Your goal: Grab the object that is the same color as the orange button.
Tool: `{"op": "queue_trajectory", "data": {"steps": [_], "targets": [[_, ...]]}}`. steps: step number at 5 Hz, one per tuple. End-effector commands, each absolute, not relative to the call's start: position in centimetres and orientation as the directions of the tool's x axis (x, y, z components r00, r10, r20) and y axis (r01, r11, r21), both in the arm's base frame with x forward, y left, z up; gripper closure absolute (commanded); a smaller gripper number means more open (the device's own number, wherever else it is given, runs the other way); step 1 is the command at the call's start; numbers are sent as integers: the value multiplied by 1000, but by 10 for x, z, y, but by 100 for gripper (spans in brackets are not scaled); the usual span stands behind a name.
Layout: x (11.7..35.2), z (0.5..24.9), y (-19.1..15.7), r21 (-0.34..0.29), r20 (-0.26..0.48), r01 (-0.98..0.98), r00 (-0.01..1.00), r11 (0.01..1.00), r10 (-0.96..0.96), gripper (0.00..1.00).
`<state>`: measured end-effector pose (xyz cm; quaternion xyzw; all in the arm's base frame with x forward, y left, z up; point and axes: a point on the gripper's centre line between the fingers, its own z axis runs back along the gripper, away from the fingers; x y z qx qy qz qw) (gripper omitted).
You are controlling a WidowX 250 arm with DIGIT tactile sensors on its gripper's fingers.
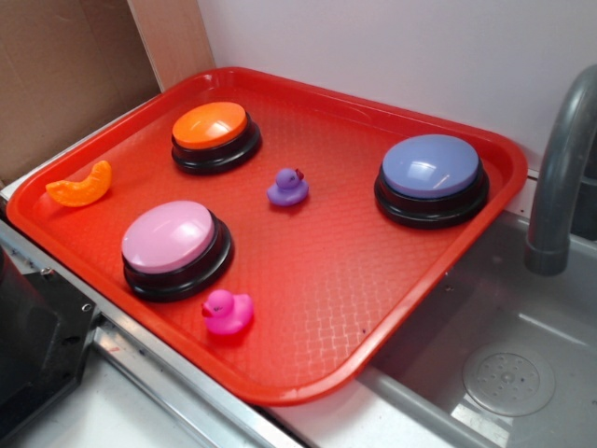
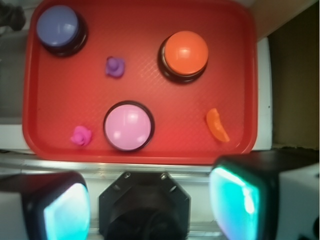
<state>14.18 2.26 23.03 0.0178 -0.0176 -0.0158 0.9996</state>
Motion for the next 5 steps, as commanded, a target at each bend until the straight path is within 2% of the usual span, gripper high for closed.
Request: {"op": "queue_trajectory", "data": {"steps": [1,2,3,5], "targets": [[170,214,61,125,11,99,995,987,-101,0],[171,196,78,125,-1,243,969,962,-245,0],[165,179,102,84,-33,315,949,945,-314,0],[164,116,146,-31,-174,315,933,948,-316,0]]}}
